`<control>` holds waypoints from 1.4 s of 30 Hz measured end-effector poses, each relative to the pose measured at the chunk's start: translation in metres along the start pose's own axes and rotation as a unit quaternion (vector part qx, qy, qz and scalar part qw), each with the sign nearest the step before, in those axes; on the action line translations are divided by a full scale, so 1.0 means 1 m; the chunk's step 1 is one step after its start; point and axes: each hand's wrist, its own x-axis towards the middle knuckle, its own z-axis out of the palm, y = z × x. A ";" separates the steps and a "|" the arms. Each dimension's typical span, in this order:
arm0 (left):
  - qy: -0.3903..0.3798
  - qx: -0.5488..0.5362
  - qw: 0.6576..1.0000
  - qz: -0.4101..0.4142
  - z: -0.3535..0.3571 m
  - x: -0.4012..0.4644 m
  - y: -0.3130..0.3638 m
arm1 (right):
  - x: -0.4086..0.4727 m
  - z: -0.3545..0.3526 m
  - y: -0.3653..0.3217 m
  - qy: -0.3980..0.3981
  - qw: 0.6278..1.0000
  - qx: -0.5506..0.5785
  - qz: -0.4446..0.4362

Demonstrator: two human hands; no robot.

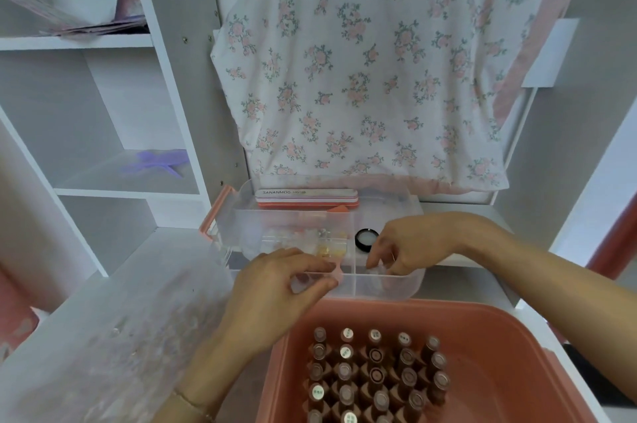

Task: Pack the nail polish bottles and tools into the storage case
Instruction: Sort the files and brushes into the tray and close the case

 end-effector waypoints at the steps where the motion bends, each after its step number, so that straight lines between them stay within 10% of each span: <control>1: 0.002 0.000 1.000 -0.002 -0.001 0.001 0.001 | 0.000 0.000 0.000 0.007 1.000 0.004 -0.003; 11: 0.023 0.002 1.000 -0.004 0.002 -0.001 0.000 | -0.008 0.001 0.022 0.302 0.941 0.155 0.003; 23: 0.038 0.009 0.999 0.009 0.006 -0.002 -0.002 | 0.009 0.023 0.031 0.334 0.931 -0.080 0.121; 33: 0.115 -0.053 0.992 0.029 0.001 -0.001 -0.003 | 0.004 0.035 0.034 0.481 0.852 0.157 0.134; 37: 0.326 -0.073 0.934 -0.124 -0.011 -0.004 -0.026 | 0.000 0.047 0.035 0.432 0.841 0.280 0.169; 42: 0.278 -0.223 0.885 -0.301 -0.016 0.004 -0.057 | -0.001 0.057 0.033 0.456 0.805 0.341 0.168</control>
